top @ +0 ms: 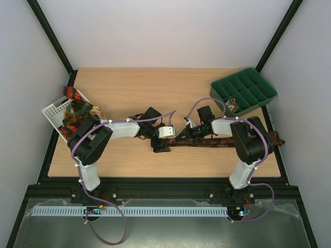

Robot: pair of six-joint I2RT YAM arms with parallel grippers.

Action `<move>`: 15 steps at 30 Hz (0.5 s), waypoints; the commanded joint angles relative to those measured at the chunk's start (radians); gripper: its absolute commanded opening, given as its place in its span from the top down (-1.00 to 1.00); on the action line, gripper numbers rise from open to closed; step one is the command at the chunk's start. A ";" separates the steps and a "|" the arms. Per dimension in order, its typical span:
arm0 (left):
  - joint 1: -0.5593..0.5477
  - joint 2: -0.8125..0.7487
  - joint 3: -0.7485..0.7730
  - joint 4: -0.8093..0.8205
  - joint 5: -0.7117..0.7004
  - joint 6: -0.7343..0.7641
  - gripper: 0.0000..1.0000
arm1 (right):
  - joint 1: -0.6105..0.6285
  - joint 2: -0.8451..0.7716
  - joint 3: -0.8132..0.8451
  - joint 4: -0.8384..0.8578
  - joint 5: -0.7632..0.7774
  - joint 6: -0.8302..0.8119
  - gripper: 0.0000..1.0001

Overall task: Roll the ties
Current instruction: Roll the tie at the center of the board.

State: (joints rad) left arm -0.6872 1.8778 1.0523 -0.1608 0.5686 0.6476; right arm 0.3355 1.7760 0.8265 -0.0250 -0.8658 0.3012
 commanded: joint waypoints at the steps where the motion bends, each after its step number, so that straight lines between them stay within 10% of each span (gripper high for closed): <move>1: -0.008 -0.053 -0.067 0.076 -0.047 0.024 -0.98 | 0.006 0.016 -0.005 -0.006 -0.034 0.008 0.97; 10: -0.048 0.082 0.003 0.078 -0.068 0.005 -0.96 | 0.006 0.028 -0.006 0.000 -0.055 0.019 0.97; 15: -0.054 0.124 0.038 0.046 -0.051 0.024 -0.64 | 0.005 0.030 -0.003 -0.003 -0.062 0.024 0.97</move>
State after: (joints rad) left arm -0.7322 1.9480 1.0706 -0.0597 0.5018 0.6529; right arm 0.3355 1.7924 0.8265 -0.0189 -0.8948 0.3180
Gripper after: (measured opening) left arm 0.886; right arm 0.026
